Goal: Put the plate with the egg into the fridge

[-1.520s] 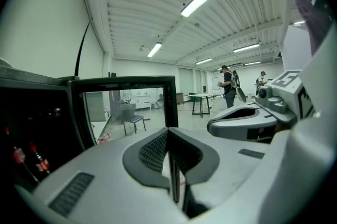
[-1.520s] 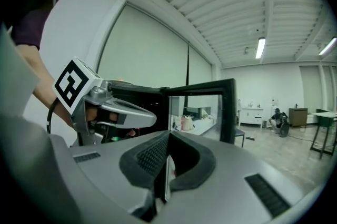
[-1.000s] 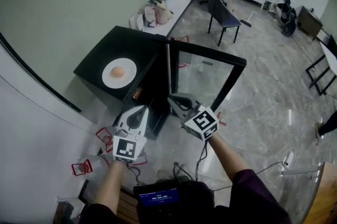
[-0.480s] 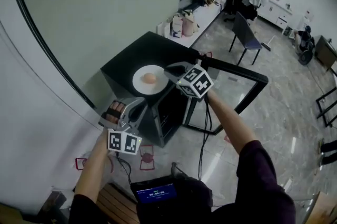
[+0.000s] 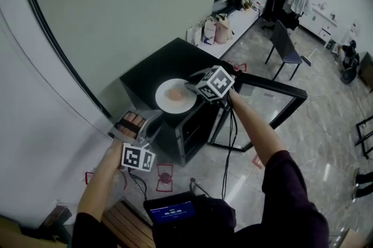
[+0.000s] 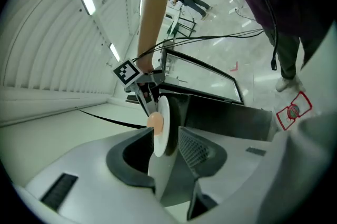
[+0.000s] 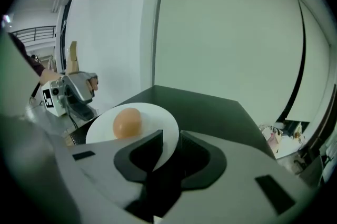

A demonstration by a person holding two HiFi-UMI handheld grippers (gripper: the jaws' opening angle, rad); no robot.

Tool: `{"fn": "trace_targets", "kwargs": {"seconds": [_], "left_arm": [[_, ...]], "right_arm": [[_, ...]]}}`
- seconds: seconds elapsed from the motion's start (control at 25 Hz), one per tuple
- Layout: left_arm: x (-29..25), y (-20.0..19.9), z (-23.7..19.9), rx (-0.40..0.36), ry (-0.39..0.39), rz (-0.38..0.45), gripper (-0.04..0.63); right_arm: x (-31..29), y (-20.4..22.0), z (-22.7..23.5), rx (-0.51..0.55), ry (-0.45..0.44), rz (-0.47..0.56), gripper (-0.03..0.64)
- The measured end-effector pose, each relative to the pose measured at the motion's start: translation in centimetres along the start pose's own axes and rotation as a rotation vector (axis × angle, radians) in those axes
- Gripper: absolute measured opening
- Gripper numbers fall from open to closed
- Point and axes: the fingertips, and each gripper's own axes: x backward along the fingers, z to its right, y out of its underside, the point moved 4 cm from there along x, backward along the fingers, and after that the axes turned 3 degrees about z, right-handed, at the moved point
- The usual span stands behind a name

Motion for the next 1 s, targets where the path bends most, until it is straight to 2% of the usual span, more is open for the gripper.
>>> {"fn": "trace_targets", "kwargs": {"seconds": [0.32,0.64,0.72,1.0], "left_arm": [[0.6,0.0,0.4,-0.061,0.003,0.000,0.109],[2.4,-0.7,2.4,-0.141,-0.047,0.000,0.094],[2.8,-0.9,2.5,-0.149,-0.051,-0.006,0.034],[3.0,-1.3,2.4,-0.146,-0.001,-0.026,0.020]], "right_arm": [[0.1,-0.5,-4.1,0.080,-0.036,-0.016,0.086],[0.8,-0.5,-8.4,0.073,-0.052,0.013,0.086],[1.3,-0.6,-8.9,0.048,-0.042,0.035,0.086],[4.4,-0.7,-8.7,-0.136,-0.004,0.224,0.084]]}}
